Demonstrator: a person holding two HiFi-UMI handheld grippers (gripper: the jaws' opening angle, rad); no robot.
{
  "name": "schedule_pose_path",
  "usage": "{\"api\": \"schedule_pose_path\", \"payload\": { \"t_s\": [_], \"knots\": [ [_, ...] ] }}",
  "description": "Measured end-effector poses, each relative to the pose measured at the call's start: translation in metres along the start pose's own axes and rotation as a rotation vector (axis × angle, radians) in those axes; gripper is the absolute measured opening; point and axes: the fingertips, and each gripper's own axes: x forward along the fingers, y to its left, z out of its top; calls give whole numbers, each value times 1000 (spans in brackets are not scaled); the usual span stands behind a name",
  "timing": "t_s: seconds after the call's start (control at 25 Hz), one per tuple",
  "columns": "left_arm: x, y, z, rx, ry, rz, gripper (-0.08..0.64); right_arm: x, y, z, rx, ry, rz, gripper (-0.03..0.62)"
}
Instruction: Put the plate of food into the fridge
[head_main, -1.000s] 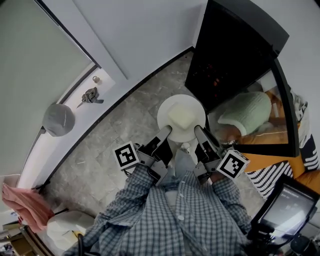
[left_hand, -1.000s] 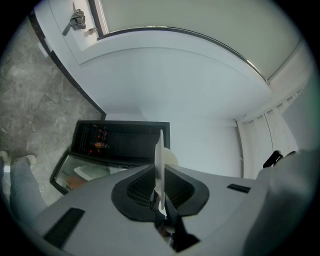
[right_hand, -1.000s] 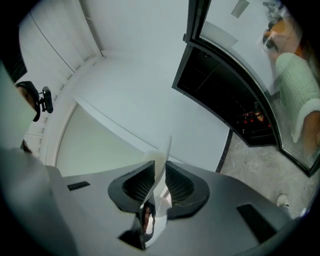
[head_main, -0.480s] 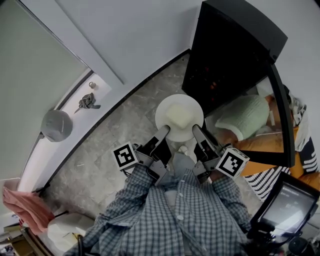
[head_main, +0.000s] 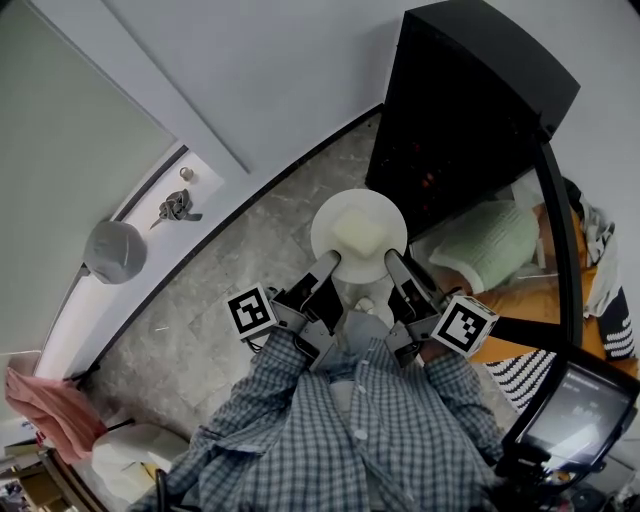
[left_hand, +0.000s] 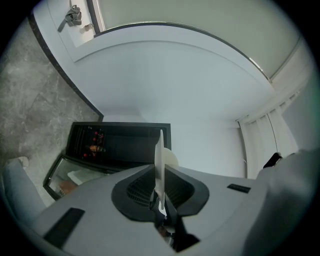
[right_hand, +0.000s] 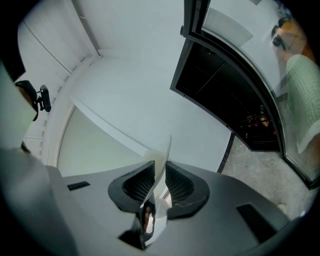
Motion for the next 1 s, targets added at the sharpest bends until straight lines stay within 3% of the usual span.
{"api": "schedule_pose_path", "payload": {
  "t_s": [0.52,1.0],
  "knots": [
    [11,-3,-3,3,-13,0,43,-1,-2,12,4,8,14,72],
    [15,-3,-3,-9,1,-8,43,-3,-5,15,-17,14,-33,72]
  ]
}}
